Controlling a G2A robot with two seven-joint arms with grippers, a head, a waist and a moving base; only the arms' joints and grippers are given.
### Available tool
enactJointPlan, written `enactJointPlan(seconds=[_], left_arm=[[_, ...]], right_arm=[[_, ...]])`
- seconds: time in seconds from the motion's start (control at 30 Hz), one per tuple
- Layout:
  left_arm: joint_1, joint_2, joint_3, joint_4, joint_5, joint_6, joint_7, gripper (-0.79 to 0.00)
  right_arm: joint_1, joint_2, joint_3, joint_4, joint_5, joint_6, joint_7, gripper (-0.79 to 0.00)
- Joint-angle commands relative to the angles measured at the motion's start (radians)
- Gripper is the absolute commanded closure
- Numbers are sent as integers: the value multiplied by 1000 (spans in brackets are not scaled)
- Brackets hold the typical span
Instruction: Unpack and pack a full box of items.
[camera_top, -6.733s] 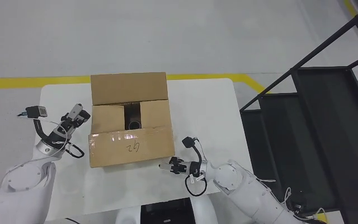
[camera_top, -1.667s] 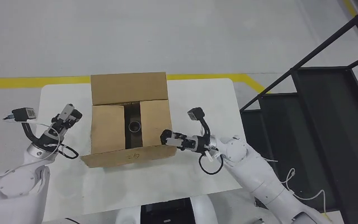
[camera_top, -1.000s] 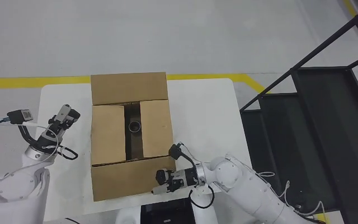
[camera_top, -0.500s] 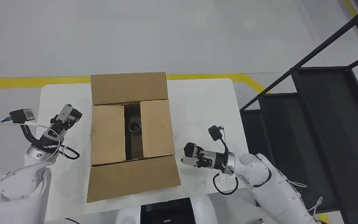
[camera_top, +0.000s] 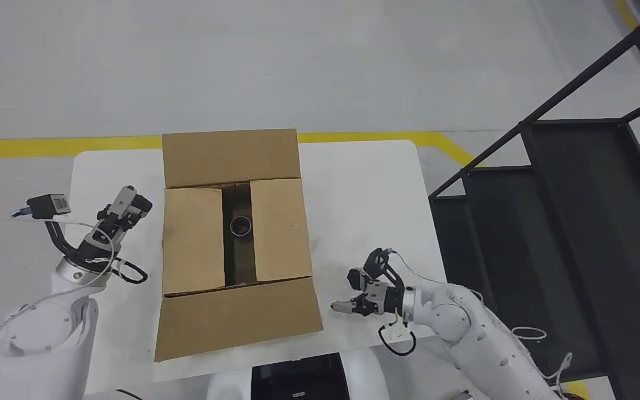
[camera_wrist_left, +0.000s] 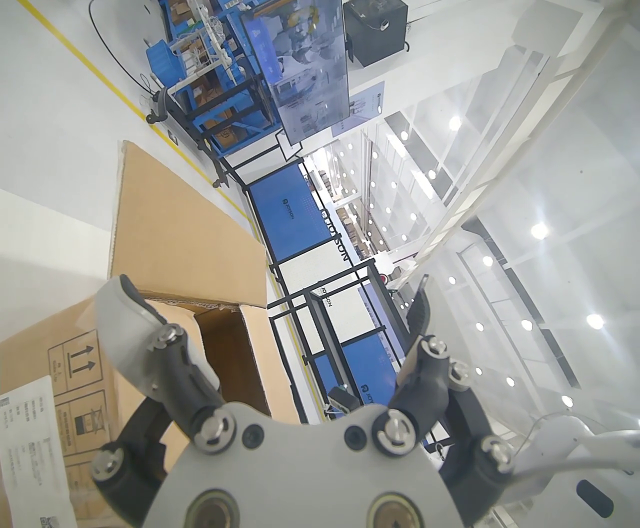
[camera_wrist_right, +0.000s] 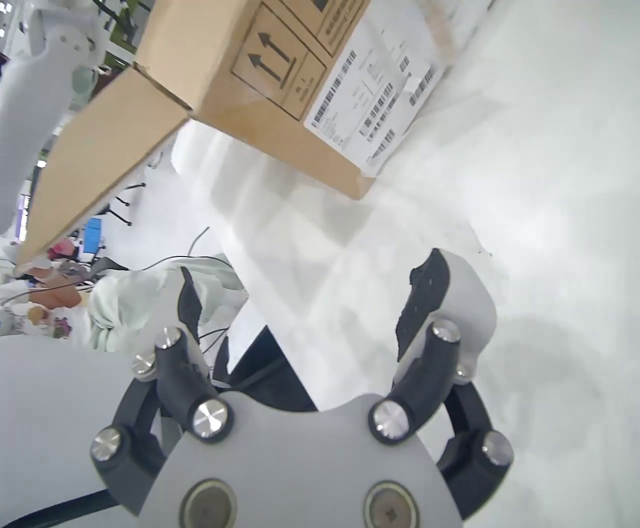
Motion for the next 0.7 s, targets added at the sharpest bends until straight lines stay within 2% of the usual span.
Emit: enactJointPlan(seconds=[0.0,0.23,0.6,0.63,0.67], left_arm=[[-1,0,-3,2,1,0,-4,-785],[3,0,-12,6,-5,3,-12,-785],[-13,-1,0,12,-8,7,-22,-785],[-14,-1,0,12,-6,8,-23,-785],[-14,-1,-1,12,-6,9,-23,-785]], right_arm=[[19,-5,-18,19,-81,31,-60,-785],[51,-14,-33,74,-217,95,-208,-785],[119,-28,-91,173,-268,113,-206,-785],[121,-29,-94,176,-271,116,-210,-690],[124,-29,-96,178,-281,123,-211,-465]])
